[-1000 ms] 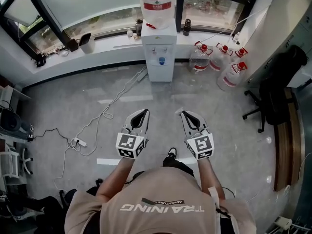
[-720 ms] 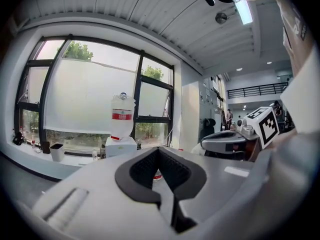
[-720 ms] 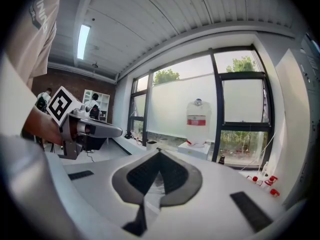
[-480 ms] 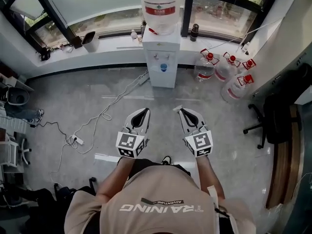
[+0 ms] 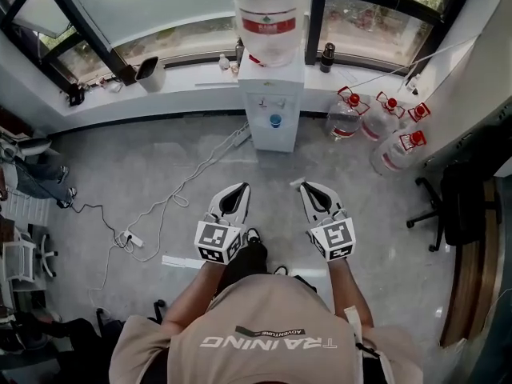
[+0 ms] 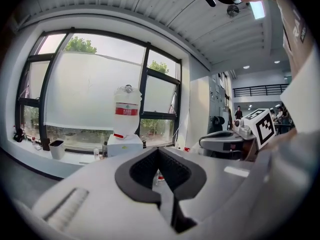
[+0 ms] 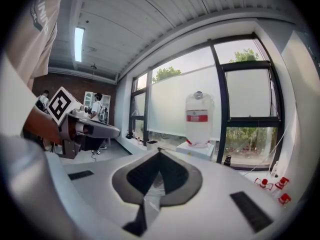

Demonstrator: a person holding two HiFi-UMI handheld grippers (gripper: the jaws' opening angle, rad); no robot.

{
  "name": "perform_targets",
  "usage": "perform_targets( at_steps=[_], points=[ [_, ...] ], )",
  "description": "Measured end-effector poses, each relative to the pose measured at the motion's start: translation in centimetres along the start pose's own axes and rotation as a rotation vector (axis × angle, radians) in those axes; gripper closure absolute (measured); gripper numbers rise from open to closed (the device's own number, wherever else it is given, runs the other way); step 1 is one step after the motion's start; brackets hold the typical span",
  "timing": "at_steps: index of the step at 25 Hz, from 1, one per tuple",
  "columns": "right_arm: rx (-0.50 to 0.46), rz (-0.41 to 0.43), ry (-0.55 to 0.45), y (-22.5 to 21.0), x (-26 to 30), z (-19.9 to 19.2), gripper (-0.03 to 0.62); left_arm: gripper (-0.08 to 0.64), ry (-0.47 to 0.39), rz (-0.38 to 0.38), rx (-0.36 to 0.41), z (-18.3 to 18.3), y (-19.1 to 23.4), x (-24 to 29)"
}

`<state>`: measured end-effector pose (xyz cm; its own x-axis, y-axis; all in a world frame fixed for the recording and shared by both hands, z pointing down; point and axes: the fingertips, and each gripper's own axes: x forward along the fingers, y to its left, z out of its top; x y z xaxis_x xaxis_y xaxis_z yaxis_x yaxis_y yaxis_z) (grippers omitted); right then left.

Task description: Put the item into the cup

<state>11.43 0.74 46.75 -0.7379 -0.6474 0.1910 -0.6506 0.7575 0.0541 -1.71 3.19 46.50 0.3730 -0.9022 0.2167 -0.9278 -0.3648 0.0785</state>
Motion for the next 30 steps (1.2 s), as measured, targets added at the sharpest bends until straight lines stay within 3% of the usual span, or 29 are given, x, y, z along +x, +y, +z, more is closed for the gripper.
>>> perform_targets(
  at_steps=[8, 15, 24, 30],
  points=[
    [0.012, -0.064, 0.01, -2.6, 6.9, 2.1, 0.581, 0.552, -0.024, -0.087, 0.037, 3.2, 6.1, 5.9],
    [0.02, -0.125, 0.019, -3.6, 12.7, 3.0, 0.581, 0.552, -0.024, -0.139, 0.042, 3.9, 11.8, 9.2],
    [0.029, -0.111, 0.061, -5.1, 16.7, 2.4, 0.581, 0.552, -0.006, -0.125, -0.007, 3.0, 15.9, 12.3],
    [0.039, -0.072, 0.066, -7.4, 19.2, 1.5, 0.581, 0.552, 0.008, -0.093, 0.002, 3.1, 16.9, 14.2]
  ],
)
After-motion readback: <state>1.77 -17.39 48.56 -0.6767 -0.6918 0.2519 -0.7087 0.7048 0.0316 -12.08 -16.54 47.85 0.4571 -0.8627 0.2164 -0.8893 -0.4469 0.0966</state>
